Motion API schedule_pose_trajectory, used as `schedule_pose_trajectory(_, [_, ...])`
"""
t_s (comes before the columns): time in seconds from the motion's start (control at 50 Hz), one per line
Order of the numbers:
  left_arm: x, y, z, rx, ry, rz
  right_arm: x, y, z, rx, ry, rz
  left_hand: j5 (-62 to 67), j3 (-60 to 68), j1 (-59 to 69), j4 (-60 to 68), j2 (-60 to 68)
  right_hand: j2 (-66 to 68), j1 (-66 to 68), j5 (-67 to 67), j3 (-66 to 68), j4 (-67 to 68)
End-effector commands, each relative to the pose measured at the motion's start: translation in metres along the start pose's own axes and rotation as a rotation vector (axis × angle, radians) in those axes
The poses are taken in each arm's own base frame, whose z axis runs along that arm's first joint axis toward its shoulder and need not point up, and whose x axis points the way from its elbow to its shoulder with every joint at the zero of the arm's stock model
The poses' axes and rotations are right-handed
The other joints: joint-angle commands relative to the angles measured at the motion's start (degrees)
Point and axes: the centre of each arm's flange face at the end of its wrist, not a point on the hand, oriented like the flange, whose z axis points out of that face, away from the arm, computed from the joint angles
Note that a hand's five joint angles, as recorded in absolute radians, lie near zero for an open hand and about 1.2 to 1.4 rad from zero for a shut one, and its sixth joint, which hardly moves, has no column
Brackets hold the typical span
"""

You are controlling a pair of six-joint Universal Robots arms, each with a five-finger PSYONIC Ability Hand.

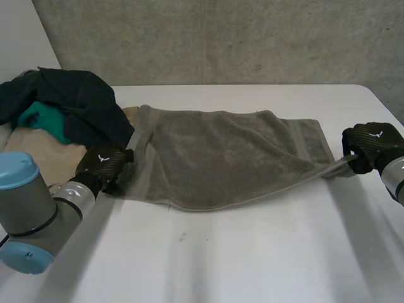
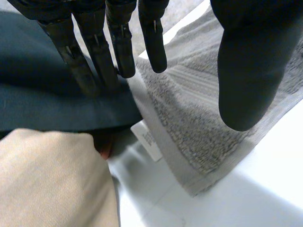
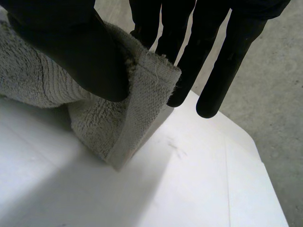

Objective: Fold the laundry.

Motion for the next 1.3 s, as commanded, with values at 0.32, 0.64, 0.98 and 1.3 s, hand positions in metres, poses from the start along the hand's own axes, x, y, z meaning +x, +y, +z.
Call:
schedule_pose_trajectory(0.32, [0.000,0.013,0.017,-0.031,0.013,-0.010,-0.004,0.010,0.002,-0.033,-0.011,-0.012,4.46,3.35,3.72,4.27,3.78,12.40,14.83,12.31,11.82,11.33])
schedule_pose_trajectory(0.64, [-0.004,0.018,0.038,-0.019,0.007,0.067,-0.006,0.015,0.003,-0.046,-0.017,-0.012,20.26,19.14,19.52,20.06,19.58,12.40,14.83,12.31,11.82,11.33])
schedule_pose_trajectory(0.98, [-0.007,0.002,0.037,-0.022,0.016,0.069,-0.005,0.011,0.001,-0.045,-0.013,-0.027,51.04,49.92,50.29,50.84,50.35,12.40,14.83,12.31,11.82,11.33])
schedule_pose_trajectory(1.3, [-0.015,-0.064,-0.055,0.028,-0.022,0.090,0.002,-0.018,-0.049,-0.194,-0.107,-0.306,51.04,49.92,50.29,50.84,50.35,12.40,14.83,12.31,11.82,11.33])
